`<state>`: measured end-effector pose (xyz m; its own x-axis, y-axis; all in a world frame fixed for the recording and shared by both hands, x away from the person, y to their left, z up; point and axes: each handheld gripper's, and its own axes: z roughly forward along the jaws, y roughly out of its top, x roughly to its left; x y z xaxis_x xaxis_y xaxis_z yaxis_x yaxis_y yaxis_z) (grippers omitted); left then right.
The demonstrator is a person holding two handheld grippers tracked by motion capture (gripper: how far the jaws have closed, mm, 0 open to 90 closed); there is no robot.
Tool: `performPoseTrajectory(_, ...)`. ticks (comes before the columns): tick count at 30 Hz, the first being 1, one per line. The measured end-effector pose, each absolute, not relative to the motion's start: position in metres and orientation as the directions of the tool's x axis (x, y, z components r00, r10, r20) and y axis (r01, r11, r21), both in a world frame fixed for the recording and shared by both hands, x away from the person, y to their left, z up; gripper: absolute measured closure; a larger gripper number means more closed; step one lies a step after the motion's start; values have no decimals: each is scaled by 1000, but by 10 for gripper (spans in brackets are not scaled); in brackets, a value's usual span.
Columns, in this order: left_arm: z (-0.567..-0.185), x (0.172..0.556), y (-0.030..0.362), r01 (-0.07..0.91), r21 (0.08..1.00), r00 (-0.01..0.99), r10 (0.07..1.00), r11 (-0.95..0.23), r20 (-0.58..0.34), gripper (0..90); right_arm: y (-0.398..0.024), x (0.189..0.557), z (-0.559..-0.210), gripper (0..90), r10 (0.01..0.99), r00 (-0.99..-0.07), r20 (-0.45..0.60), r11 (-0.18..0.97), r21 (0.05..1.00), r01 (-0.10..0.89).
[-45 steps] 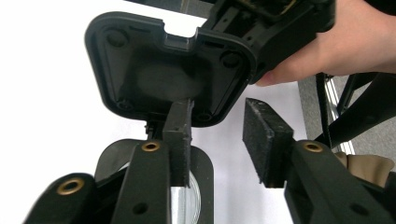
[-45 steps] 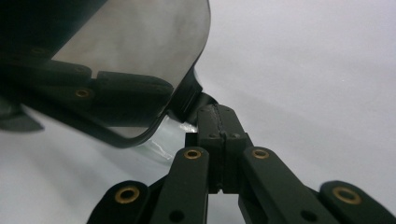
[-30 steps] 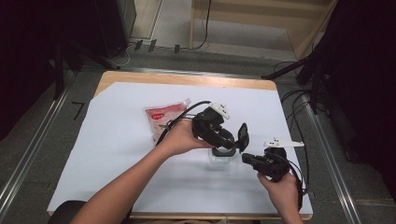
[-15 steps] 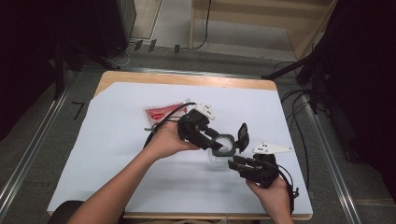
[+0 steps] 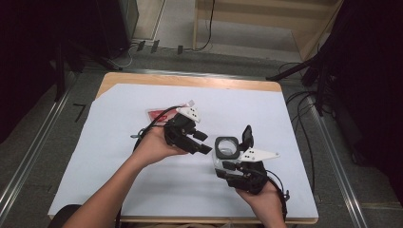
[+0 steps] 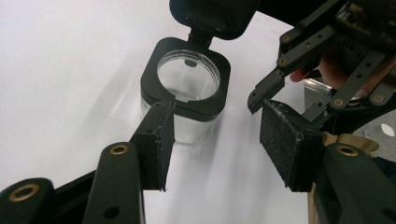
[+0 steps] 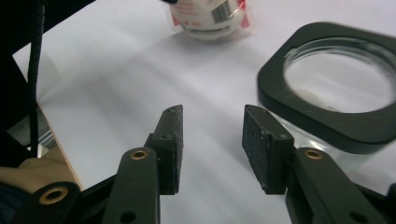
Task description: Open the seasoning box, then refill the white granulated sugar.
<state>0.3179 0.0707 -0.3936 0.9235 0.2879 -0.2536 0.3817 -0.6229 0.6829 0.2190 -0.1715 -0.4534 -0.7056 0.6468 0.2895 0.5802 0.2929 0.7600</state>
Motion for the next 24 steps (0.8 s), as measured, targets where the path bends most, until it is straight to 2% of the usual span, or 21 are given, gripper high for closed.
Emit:
performPoseTrajectory(11, -391, 314, 94, 392, 689, 917, 314, -609, -245, 451, -155, 224, -452, 541, 627, -719, 300, 321, 741, 589)
performPoseTrajectory(24, -386, 311, 121, 423, 697, 900, 355, -579, -252, 447, -136, 233, -453, 528, 595, -747, 297, 356, 736, 576)
